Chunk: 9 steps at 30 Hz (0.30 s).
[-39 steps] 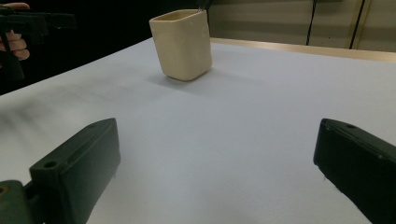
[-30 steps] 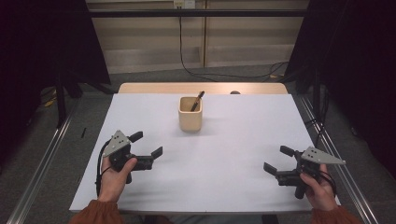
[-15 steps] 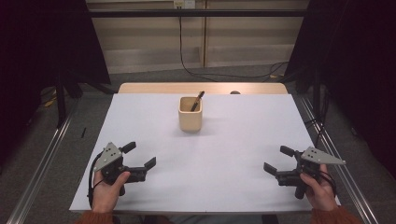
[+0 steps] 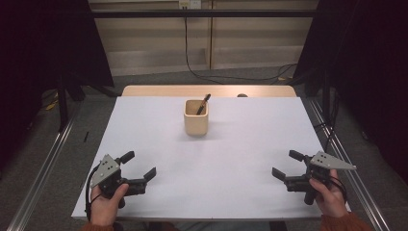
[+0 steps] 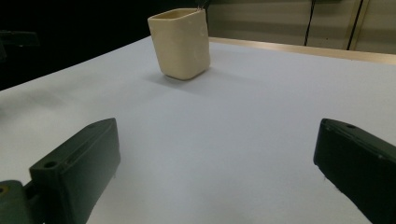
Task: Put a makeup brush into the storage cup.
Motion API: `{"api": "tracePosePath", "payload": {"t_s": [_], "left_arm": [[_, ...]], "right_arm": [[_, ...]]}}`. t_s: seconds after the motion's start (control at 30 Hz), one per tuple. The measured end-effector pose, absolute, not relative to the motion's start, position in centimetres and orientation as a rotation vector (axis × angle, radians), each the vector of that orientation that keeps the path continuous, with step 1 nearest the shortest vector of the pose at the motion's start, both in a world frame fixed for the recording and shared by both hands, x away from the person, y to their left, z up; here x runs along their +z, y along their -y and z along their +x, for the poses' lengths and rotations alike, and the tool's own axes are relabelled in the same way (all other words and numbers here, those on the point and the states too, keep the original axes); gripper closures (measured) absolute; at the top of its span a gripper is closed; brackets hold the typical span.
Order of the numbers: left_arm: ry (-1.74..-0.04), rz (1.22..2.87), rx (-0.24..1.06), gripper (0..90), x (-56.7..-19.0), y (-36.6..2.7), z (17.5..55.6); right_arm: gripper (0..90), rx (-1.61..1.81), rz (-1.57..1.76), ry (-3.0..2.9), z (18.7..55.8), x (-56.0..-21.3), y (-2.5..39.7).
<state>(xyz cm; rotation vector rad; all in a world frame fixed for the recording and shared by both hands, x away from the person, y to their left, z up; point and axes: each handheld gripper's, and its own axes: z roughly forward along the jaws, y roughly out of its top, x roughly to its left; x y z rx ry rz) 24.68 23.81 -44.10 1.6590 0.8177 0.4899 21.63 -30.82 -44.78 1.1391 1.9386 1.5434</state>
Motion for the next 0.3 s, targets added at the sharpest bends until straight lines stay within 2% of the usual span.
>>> {"api": "tracePosePath", "payload": {"t_s": [0.3], "left_arm": [[-0.817, 1.661, 0.493, 2.1, -44.1, -23.69, 24.74]], "right_arm": [[0.0, 1.539, 1.146, -1.941, 21.75, -44.87, 30.82]]}}
